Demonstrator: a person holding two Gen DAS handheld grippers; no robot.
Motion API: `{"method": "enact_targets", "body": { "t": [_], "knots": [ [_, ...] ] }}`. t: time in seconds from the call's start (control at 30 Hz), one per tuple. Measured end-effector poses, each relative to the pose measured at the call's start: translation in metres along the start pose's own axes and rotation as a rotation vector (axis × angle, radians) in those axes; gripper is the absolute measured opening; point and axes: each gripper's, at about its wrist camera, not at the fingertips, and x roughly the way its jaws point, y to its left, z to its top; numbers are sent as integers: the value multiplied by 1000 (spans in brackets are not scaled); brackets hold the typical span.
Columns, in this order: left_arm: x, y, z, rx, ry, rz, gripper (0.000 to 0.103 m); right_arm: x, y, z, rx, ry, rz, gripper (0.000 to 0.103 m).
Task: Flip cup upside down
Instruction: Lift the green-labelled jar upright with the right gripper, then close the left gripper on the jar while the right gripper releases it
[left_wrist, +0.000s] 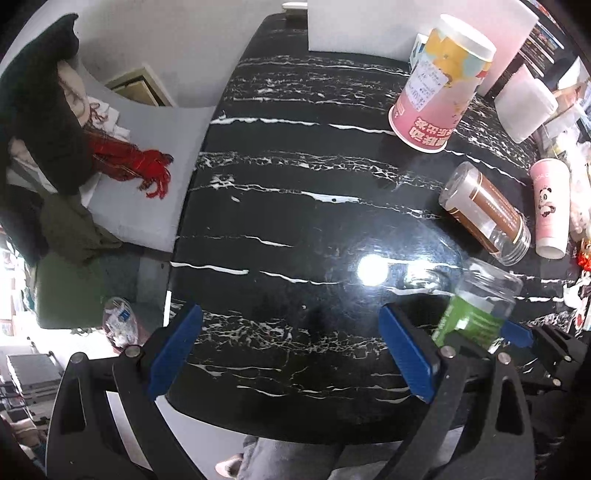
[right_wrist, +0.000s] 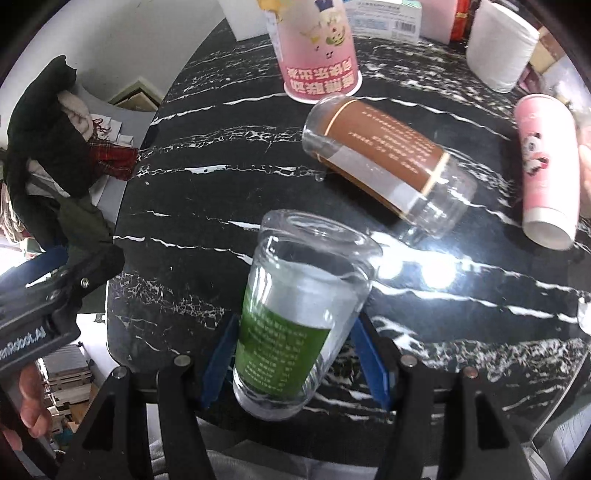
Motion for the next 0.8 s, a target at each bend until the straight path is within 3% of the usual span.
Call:
{"method": "enact_targets", "body": {
  "t": [0.63,0.8],
  "knots": [
    [13,-8,2,7,28,4,96,24,4,14,-47,8,0,64],
    [8,-9,3,11,11,8,96,16,1,15,-34,-1,22,68]
  ]
}}
